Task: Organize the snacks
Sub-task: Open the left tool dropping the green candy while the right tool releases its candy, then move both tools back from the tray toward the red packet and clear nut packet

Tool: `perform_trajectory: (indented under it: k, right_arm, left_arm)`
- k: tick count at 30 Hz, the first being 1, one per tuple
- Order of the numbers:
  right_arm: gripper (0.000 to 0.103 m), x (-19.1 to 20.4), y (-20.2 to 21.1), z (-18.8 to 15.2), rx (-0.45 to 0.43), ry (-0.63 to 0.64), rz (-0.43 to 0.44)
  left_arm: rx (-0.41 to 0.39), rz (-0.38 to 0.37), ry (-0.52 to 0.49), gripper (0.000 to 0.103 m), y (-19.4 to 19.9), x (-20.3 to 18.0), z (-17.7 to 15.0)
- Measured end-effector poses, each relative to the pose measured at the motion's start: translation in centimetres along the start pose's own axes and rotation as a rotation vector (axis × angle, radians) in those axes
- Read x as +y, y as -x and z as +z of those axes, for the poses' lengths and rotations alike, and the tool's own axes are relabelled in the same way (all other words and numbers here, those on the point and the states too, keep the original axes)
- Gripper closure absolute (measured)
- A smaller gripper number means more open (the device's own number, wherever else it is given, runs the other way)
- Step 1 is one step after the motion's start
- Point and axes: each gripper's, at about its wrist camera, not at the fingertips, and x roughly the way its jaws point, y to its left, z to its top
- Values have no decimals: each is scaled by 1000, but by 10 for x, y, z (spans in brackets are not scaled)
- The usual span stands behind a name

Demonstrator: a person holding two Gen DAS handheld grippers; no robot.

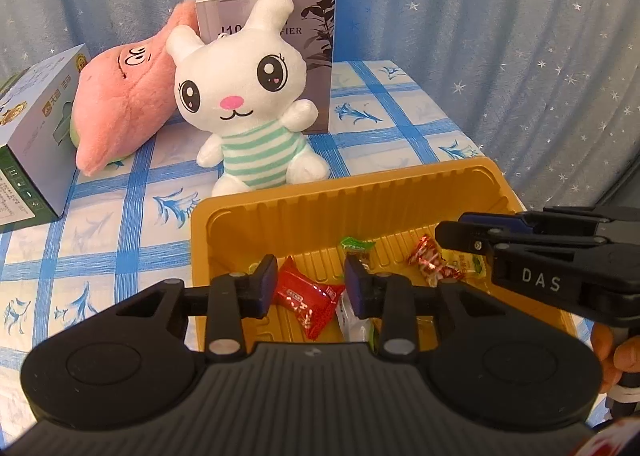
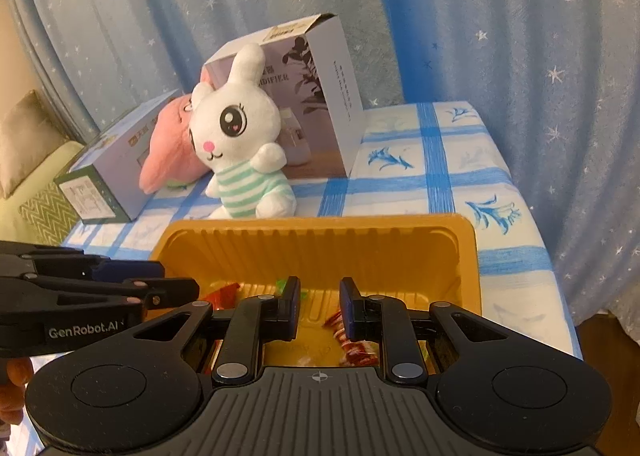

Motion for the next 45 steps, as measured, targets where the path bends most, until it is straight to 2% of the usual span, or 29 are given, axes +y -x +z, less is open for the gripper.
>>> perform_trajectory:
  k: [6, 8, 10, 15, 20, 24, 27, 32, 39, 45]
  right_arm:
    - [78, 0, 9, -8, 9, 10, -4]
    - [72, 0, 15, -10, 7, 15, -5]
    - [62, 1, 21, -12, -5, 17, -5]
    - [55, 2, 41, -15, -35, 25, 6]
    - [49, 5, 65, -19, -61, 38, 12]
    - [38, 7, 88, -26, -75, 51, 18]
    - [33, 9, 105, -33, -76, 64, 27]
    - [30, 14, 132, -49, -71, 91, 27]
    - [30, 21, 164, -74, -50, 113, 39]
    - [30, 30, 184, -96, -20, 149, 66]
  left_arm:
    - [-6, -1, -2, 67, 8, -5, -5]
    - [-10, 3, 0, 67, 11, -6, -7]
    - [-12, 8, 2, 66, 14, -8, -9]
    - [-26, 14, 6, 64, 29, -13, -15]
    - [-62, 27, -8, 55, 51, -22, -24]
    - [-86, 27, -14, 51, 73, -30, -33]
    - [-102, 39, -18, 44, 90, -36, -43]
    - [-130, 49, -22, 42, 123, -46, -63]
    - [-149, 45, 27, 42, 165, -50, -94]
    - [-155, 76, 69, 42, 195, -43, -123]
